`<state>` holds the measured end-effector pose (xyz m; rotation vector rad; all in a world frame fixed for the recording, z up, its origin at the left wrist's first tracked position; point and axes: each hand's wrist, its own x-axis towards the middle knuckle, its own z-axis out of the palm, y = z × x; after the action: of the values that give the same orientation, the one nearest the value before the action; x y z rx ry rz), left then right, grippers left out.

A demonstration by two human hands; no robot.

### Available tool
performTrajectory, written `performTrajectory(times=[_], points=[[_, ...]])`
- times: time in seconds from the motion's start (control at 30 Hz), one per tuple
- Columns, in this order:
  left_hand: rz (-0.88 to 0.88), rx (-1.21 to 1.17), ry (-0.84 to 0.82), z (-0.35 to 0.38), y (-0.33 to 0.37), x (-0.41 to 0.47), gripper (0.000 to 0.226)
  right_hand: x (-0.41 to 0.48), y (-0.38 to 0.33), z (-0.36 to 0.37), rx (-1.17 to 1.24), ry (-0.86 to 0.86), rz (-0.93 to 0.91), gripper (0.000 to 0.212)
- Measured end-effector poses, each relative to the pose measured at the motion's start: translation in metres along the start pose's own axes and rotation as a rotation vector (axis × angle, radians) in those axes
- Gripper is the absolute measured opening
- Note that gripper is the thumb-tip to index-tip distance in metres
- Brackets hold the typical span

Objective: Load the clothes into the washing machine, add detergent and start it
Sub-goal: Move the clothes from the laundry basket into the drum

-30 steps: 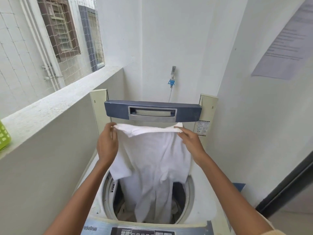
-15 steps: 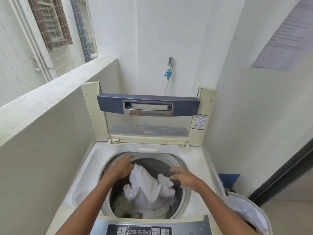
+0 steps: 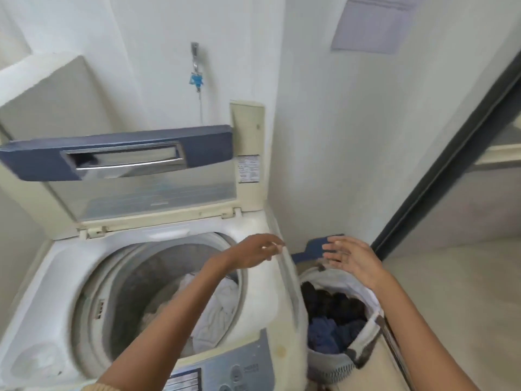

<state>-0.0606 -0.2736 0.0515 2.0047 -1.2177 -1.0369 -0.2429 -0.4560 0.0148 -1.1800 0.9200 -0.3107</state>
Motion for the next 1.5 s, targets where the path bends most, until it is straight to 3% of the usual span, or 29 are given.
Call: performTrajectory(times=[0.17,0.27,0.47,0.57,0.63,0.73,0.8,0.9,0.97,1.0,1.07,1.17,1.27,1.4,1.5], points=[[0.049,-0.025,-0.129,0.070,0.079,0.092,0.031,0.022,0.024,-0.116,0.067,0.232,0.122,0.020],[-0.019,-0.058,-0.226,0.125,0.096,0.159,0.031,0.037,0.060,-0.174,0.119,0.319,0.227,0.021],[-0.411,-0.150,-0.296,0.253,0.035,0.258,0.033,0.086,0.175,-0.234,0.113,0.375,0.481,0.012],[-0.615,-0.247,-0.241,0.308,-0.032,0.277,0.024,0.123,0.227,-0.228,0.008,0.220,0.640,0.020],[-0.761,-0.327,-0.185,0.339,-0.076,0.278,0.020,0.157,0.264,-0.218,-0.173,0.160,0.603,0.019],[-0.873,-0.295,-0.122,0.373,-0.125,0.275,0.027,0.203,0.319,-0.199,-0.698,0.001,0.434,0.017],[-0.910,-0.286,-0.101,0.387,-0.150,0.274,0.020,0.227,0.362,-0.192,-0.927,-0.158,0.450,0.047],[-0.943,-0.289,-0.088,0.403,-0.184,0.273,0.030,0.244,0.418,-0.186,-1.204,-0.434,0.621,0.090],[-0.954,-0.273,-0.085,0.409,-0.198,0.269,0.031,0.240,0.446,-0.183,-1.362,-0.466,0.589,0.093],[-0.965,-0.273,-0.078,0.411,-0.203,0.268,0.031,0.238,0.454,-0.184,-1.398,-0.406,0.530,0.080],[-0.975,-0.274,-0.090,0.411,-0.202,0.266,0.031,0.238,0.463,-0.194,-1.370,-0.289,0.429,0.047],[-0.986,-0.301,-0.088,0.408,-0.199,0.261,0.031,0.240,0.451,-0.214,-1.110,-0.293,0.364,0.009],[-0.926,-0.312,-0.065,0.401,-0.186,0.259,0.042,0.239,0.412,-0.223,-0.852,-0.198,0.366,0.035],[-0.679,-0.403,-0.058,0.382,-0.152,0.262,0.100,0.226,0.339,-0.219,-0.600,-0.243,0.211,0.041],[-0.646,-0.417,-0.060,0.362,-0.126,0.263,0.138,0.208,0.284,-0.208,-0.537,-0.276,0.083,0.042]])
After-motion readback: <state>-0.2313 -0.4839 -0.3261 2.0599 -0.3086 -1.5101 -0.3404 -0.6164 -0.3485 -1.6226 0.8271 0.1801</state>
